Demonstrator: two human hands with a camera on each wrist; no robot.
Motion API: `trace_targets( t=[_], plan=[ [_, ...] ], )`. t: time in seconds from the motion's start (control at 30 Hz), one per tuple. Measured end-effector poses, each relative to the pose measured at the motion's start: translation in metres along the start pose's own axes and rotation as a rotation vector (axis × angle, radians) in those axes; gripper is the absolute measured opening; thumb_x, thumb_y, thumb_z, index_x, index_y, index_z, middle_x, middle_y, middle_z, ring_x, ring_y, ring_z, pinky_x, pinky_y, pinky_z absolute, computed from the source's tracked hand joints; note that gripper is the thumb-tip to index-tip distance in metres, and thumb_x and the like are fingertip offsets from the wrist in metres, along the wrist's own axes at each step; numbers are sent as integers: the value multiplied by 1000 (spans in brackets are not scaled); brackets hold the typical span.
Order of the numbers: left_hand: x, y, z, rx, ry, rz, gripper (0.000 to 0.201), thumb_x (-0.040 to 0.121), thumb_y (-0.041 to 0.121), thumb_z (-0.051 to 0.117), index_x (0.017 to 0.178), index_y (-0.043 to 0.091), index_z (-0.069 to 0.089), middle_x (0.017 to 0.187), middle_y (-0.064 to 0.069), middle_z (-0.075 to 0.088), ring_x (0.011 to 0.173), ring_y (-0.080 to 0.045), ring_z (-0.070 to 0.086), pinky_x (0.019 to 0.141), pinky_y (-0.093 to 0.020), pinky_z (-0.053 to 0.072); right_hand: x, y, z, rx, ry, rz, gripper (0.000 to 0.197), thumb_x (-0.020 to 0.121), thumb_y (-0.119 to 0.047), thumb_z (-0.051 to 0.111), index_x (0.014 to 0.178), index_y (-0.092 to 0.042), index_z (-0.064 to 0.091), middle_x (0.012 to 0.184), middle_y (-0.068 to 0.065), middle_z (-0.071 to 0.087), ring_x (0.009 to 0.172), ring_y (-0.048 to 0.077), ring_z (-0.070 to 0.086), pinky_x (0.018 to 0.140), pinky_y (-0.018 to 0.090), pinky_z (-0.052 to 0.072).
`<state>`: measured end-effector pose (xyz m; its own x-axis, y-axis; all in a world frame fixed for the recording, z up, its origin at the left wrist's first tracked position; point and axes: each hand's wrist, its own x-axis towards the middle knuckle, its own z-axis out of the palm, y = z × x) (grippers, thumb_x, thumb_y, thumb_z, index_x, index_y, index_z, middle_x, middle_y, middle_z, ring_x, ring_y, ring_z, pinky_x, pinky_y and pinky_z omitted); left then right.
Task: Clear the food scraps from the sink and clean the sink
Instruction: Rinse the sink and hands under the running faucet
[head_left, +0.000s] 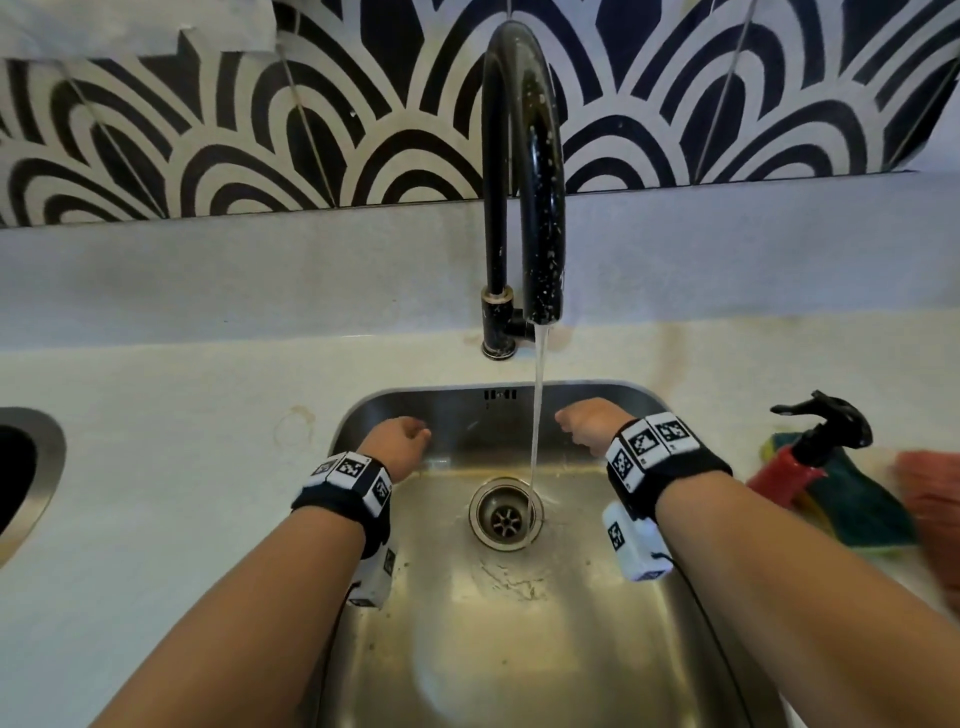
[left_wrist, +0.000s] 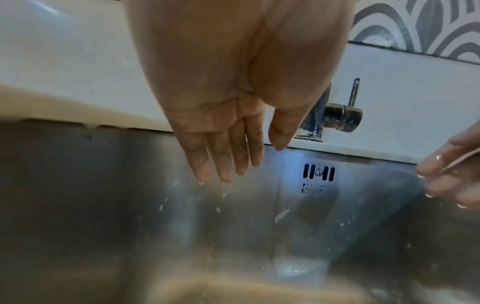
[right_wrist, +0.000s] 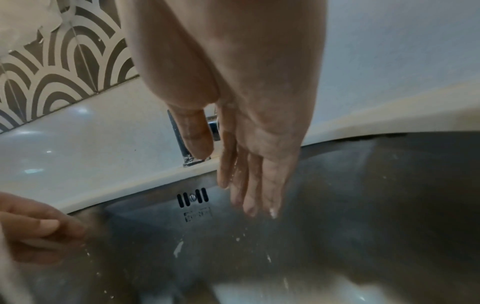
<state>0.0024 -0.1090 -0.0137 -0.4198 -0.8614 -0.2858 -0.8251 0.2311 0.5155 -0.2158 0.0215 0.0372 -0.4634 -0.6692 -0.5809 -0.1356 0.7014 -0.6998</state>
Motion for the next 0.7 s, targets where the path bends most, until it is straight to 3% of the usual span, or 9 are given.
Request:
trace_targets(
  t=[0.07, 0.13, 0.2, 0.27, 0.37, 0.53, 0.7],
  plan=[
    [-9, -8, 4, -50, 19, -38, 32, 95, 23, 51, 121, 8, 62, 121, -11, 64, 114, -25, 59, 95, -27, 42, 1, 15, 4, -12, -58, -45, 35, 101, -16, 39, 125, 5, 54, 125, 19, 57, 109, 30, 57, 88, 32, 45],
    [-20, -15, 15, -176, 5, -93, 28, 94, 22, 53, 114, 7, 66, 112, -13, 67, 105, -26, 62, 86, -28, 46, -4, 33, 14, 148, -114, 46, 26, 100, -21, 43, 102, -4, 63, 98, 9, 63, 78, 19, 60, 69, 27, 44],
    [-35, -16, 32, -487, -85, -208, 22, 95, 20, 51, 102, 6, 67, 95, -11, 66, 85, -22, 62, 68, -26, 44, -5, 52, 30, 278, -154, 136, 22, 96, -20, 49, 86, -7, 64, 82, 7, 63, 69, 18, 59, 66, 27, 45],
    [-50, -13, 48, -742, -163, -332, 17, 96, 18, 49, 87, 12, 62, 84, -3, 62, 73, -14, 57, 62, -23, 38, -9, 65, 47, 387, -194, 176, 22, 95, -16, 49, 82, -5, 62, 74, 9, 62, 65, 21, 58, 62, 27, 47],
    [-62, -15, 71, -869, -212, -403, 23, 97, 23, 46, 84, 13, 63, 83, -2, 64, 75, -14, 59, 65, -24, 39, -13, 71, 66, 538, -223, 219, 32, 100, -19, 40, 83, -1, 61, 70, 12, 61, 62, 23, 58, 55, 26, 46],
    [-69, -24, 88, -835, -238, -397, 27, 99, 27, 44, 86, 14, 64, 88, -2, 66, 78, -14, 61, 66, -24, 39, -5, 74, 85, 630, -257, 233, 40, 101, -29, 37, 85, -2, 61, 75, 13, 63, 71, 24, 63, 62, 29, 49],
    [-71, -36, 94, -805, -245, -400, 26, 98, 29, 45, 90, 16, 66, 93, -2, 68, 83, -14, 63, 68, -24, 39, 9, 82, 92, 724, -248, 264, 45, 101, -32, 37, 80, -1, 63, 68, 13, 66, 67, 25, 64, 62, 30, 50]
  ],
)
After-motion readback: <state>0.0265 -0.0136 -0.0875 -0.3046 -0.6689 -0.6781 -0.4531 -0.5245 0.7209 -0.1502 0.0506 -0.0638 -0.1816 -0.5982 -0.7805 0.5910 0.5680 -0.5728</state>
